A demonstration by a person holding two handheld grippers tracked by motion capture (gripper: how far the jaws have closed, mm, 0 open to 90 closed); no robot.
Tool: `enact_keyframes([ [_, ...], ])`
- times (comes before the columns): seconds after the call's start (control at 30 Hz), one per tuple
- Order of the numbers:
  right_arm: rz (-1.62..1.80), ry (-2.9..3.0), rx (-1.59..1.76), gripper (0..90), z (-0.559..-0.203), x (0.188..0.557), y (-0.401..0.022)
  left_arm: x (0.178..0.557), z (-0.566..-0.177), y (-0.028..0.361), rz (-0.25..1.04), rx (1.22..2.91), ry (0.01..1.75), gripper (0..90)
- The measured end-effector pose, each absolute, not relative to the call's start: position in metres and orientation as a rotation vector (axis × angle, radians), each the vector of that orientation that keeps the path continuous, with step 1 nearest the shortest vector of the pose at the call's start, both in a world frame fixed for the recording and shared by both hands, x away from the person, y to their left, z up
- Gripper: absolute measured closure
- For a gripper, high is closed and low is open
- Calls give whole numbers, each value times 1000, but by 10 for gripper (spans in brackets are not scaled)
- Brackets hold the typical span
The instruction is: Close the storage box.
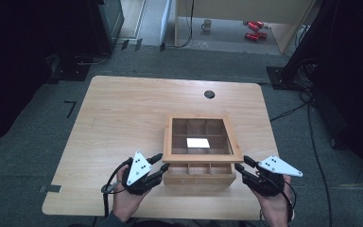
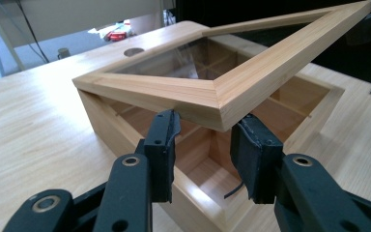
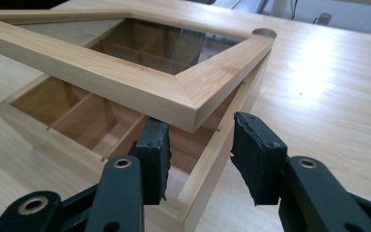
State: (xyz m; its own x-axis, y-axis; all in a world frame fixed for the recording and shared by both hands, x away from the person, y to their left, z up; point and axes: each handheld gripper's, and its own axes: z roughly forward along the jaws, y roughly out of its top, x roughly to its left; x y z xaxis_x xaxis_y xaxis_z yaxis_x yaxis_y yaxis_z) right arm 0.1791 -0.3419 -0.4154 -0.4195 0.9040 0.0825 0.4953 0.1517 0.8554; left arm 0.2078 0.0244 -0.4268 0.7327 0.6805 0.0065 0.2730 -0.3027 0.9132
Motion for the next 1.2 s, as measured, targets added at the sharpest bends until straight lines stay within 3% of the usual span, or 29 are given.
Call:
enact_keyframes([
  [0.8, 1110, 2026, 1312, 582, -450, 168, -335, 198, -462, 17, 490, 1938, 763, 609],
  [1.2, 1102, 2029, 1326, 583, -459, 167, -335, 194, -469, 19, 505, 1939, 776, 532],
])
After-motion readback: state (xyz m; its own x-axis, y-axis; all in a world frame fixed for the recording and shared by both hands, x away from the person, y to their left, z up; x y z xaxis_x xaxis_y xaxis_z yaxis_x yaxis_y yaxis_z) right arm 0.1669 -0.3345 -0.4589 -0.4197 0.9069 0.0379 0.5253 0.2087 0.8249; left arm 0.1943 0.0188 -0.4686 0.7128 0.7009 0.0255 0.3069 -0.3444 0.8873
